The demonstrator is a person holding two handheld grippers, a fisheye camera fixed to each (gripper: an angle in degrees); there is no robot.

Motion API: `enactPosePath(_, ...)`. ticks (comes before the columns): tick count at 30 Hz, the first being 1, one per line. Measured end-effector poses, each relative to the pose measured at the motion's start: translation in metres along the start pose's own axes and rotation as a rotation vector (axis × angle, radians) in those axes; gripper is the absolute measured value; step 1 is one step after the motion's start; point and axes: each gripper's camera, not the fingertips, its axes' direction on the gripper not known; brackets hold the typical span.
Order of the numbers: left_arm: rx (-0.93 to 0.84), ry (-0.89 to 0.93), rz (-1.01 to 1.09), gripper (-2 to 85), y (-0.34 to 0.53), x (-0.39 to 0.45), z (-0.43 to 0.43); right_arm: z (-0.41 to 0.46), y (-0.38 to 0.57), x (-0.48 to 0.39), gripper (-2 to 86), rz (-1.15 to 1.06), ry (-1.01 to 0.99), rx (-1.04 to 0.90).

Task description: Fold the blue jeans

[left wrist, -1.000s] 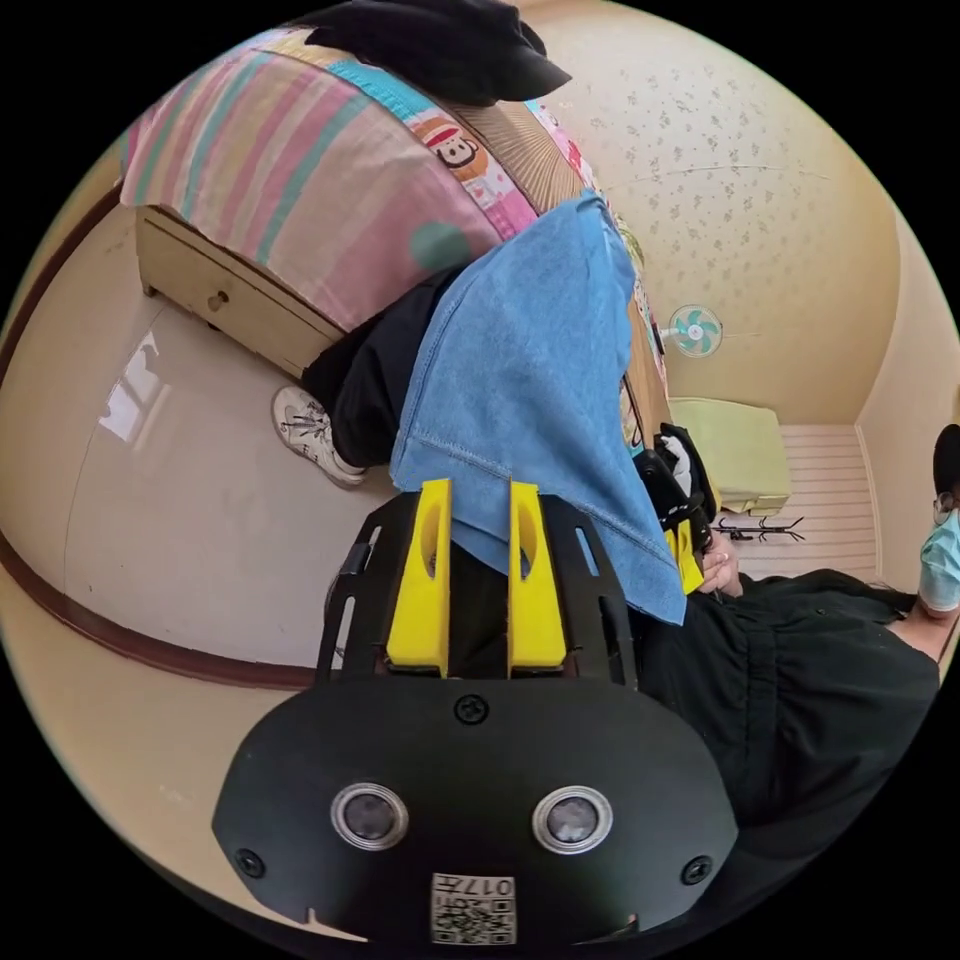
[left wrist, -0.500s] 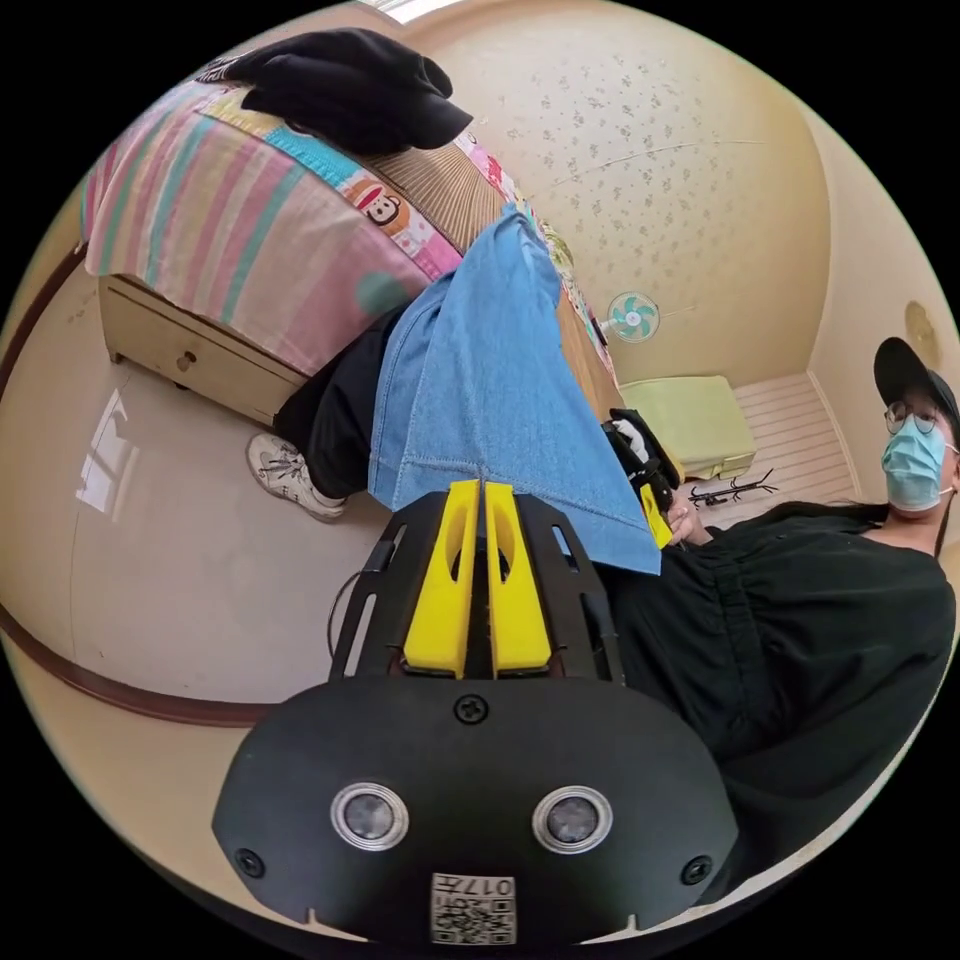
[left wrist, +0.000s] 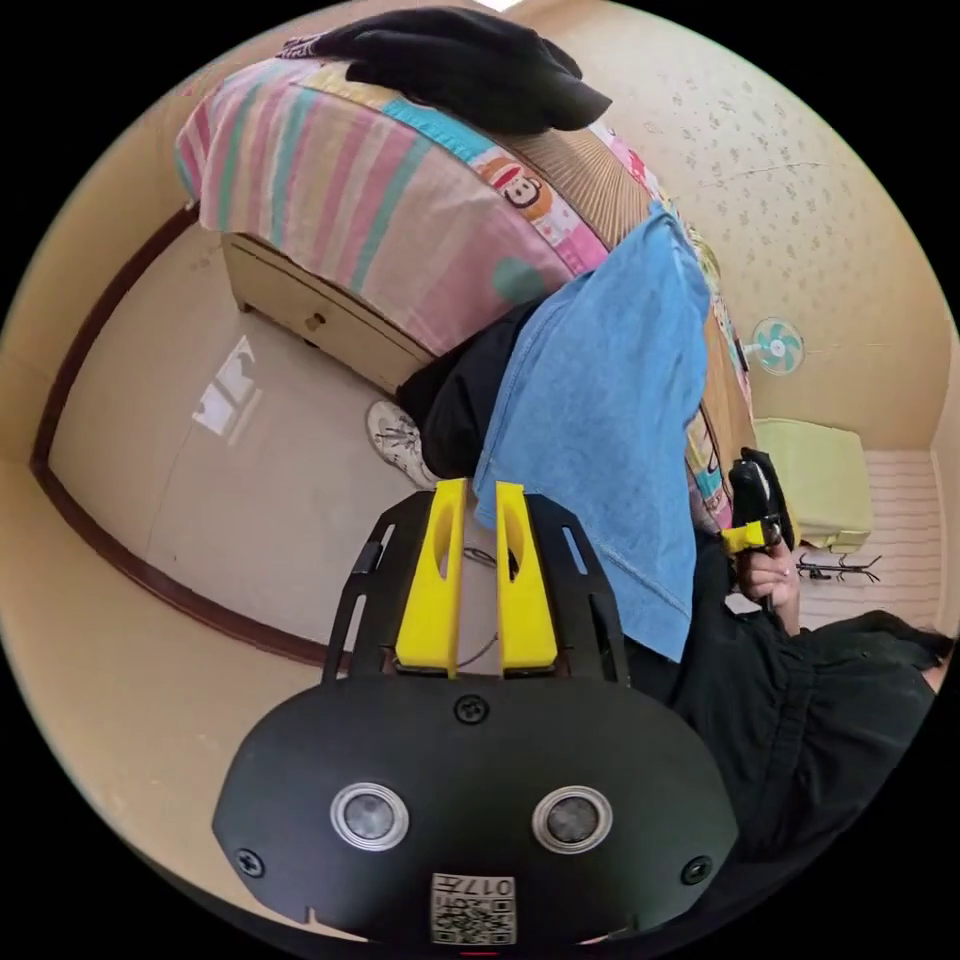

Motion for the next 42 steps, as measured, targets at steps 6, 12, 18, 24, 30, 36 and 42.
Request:
enactPosePath(6,0.012,0.12,0.215,9.5,-0.093,0.048,0.021,-0.021,-0.021,0.01,14.9,-0.062,0.09,0.27)
enactPosePath(12,-0.203,0.064,0.325,12.6,-0.149,0.083,0.076,0.029,-0.038,0.015,12.8,-0.124,-0.03,0.332)
enactPosePath(18,-0.296,0.062,0.489,4.0,-0.143,0.119,0.082,0.034,-0.008,-0.025,4.5,-0.189,-0.132,0.301)
enactPosePath(24,-0.399,0.216,0.65,0.1,-0.103,0.183,0.073,0.002,0.053,-0.09,2.7,-0.414,0.099,0.169)
enactPosePath(30,-0.401,0.43,0.623,0.2,-0.056,0.237,0.091,-0.054,0.133,-0.105,2.5,-0.524,0.23,0.163)
enactPosePath(36,-0.518,0.246,0.544,2.8,-0.034,0.255,0.129,-0.055,0.173,-0.073,2.6,-0.374,0.422,0.114)
enactPosePath(42,-0.346,0.09,0.52,7.7,-0.06,0.268,0.131,-0.054,0.176,-0.039,4.0,-0.206,0.445,0.214)
